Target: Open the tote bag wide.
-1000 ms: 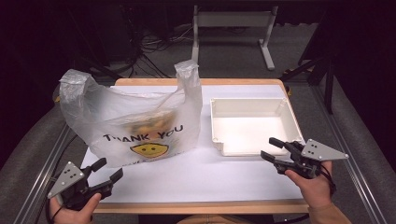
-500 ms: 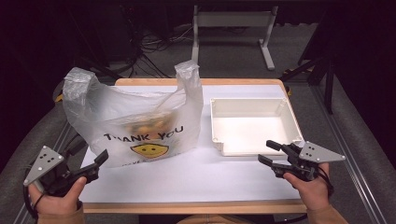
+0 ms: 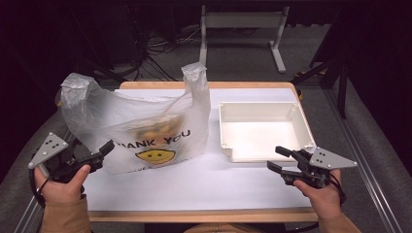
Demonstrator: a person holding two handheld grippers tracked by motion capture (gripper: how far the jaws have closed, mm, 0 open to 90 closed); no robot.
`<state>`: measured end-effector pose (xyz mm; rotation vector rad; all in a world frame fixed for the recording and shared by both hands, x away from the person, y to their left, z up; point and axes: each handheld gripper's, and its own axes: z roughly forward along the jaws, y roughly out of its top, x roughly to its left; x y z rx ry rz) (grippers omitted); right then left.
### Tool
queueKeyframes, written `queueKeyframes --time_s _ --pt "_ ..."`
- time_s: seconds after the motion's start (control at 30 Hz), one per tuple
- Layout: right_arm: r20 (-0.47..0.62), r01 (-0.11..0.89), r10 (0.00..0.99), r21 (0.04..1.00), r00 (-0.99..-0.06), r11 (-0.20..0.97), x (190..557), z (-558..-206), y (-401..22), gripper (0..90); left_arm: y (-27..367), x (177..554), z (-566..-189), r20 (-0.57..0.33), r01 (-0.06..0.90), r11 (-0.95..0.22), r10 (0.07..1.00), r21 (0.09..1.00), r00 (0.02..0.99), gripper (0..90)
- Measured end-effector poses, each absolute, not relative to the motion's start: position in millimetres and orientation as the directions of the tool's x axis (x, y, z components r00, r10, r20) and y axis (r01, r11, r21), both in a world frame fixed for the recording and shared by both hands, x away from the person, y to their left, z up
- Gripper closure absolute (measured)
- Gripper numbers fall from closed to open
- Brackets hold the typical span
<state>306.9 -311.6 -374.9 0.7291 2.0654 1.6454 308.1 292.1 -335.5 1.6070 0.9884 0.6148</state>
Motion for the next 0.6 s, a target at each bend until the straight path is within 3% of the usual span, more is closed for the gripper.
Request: queueKeyframes --time_s 0.07,0.13,0.2,0.33,0.6 --pt "0.011 0.148 0.619 0.974 -0.785 0.171 307.2 -373.9 -310.8 40.2 291.5 309.3 -338.8 -0.104 0.283 -0.061 0.841 0.957 0.531 42.8" --pt "0.004 0.143 0.616 0.974 -0.788 0.176 307.2 -371.9 -309.6 40.2 291.6 309.8 -341.2 -0.100 0.278 -0.069 0.828 0.958 0.552 65.1" --pt "-0.005 0.137 0.616 0.973 -0.788 0.183 307.3 -370.2 -308.4 40.3 291.0 309.5 -342.2 -0.090 0.265 -0.078 0.819 0.961 0.567 78.5" --pt "-0.025 0.132 0.617 0.969 -0.786 0.208 308.8 -366.2 -304.5 41.1 289.0 307.4 -341.2 -0.063 0.236 -0.090 0.820 0.968 0.569 88.7" --pt "-0.072 0.097 0.587 0.963 -0.807 0.252 316.3 -346.7 -286.2 41.8 287.7 305.4 -340.7 -0.052 0.225 -0.095 0.820 0.970 0.570 89.4"
